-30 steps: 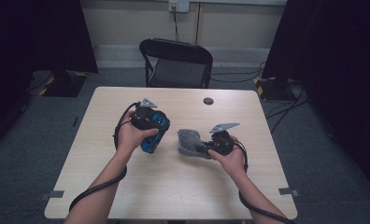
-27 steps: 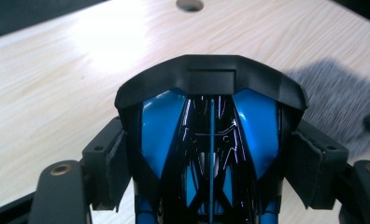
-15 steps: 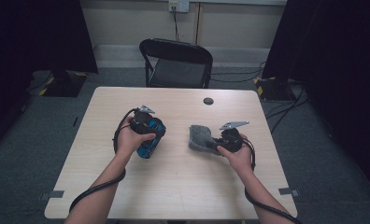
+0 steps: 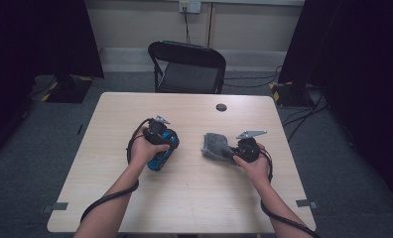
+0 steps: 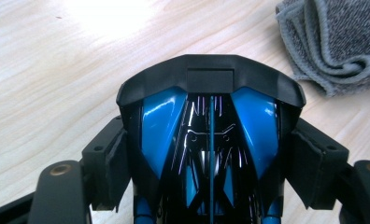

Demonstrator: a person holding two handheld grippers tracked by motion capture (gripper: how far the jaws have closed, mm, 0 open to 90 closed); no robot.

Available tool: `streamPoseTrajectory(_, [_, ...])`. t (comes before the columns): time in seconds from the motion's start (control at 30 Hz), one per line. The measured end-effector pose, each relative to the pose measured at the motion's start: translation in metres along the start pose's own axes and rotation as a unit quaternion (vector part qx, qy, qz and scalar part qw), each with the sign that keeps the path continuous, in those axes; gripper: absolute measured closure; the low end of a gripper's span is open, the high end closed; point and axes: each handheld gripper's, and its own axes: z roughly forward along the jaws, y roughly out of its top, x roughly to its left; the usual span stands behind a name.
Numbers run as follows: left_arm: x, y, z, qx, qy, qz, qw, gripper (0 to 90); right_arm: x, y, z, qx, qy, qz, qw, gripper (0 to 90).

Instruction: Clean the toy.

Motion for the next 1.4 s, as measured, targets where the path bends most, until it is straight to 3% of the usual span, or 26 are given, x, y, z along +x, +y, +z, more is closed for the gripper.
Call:
streamPoseTrajectory(0.2, [-0.002, 0.0, 0.015, 0.013, 0.0, 0.006, 0.9999, 25.3, -0.006, -0.004, 0.003, 0.001, -0.003, 0.004, 1.0, 70.2])
streamPoseTrajectory(0.7, [-0.002, -0.001, 0.025, 0.02, 0.008, 0.006, 0.9997, 25.2, -0.011, -0.005, 0.006, 0.006, -0.013, 0.001, 0.9999, 68.2])
streamPoseTrajectory(0.8, [-0.002, -0.002, 0.028, 0.03, 0.011, 0.021, 0.9993, 25.3, -0.011, -0.005, 0.007, 0.007, -0.021, 0.002, 0.9998, 64.6])
streamPoseTrajectory(0.9, [-0.003, -0.003, 0.03, 0.025, 0.011, 0.015, 0.9995, 25.2, -0.012, -0.006, 0.007, 0.005, -0.022, 0.005, 0.9997, 62.5])
streamPoseTrajectory(1.0, [-0.003, -0.003, 0.031, 0.031, 0.012, 0.026, 0.9991, 25.2, -0.014, -0.006, 0.007, 0.002, -0.028, 0.014, 0.9995, 58.5])
streamPoseTrajectory(1.4, [-0.003, -0.003, 0.036, 0.037, 0.016, 0.028, 0.9988, 25.1, -0.014, -0.004, 0.007, 0.006, -0.037, 0.009, 0.9993, 52.2])
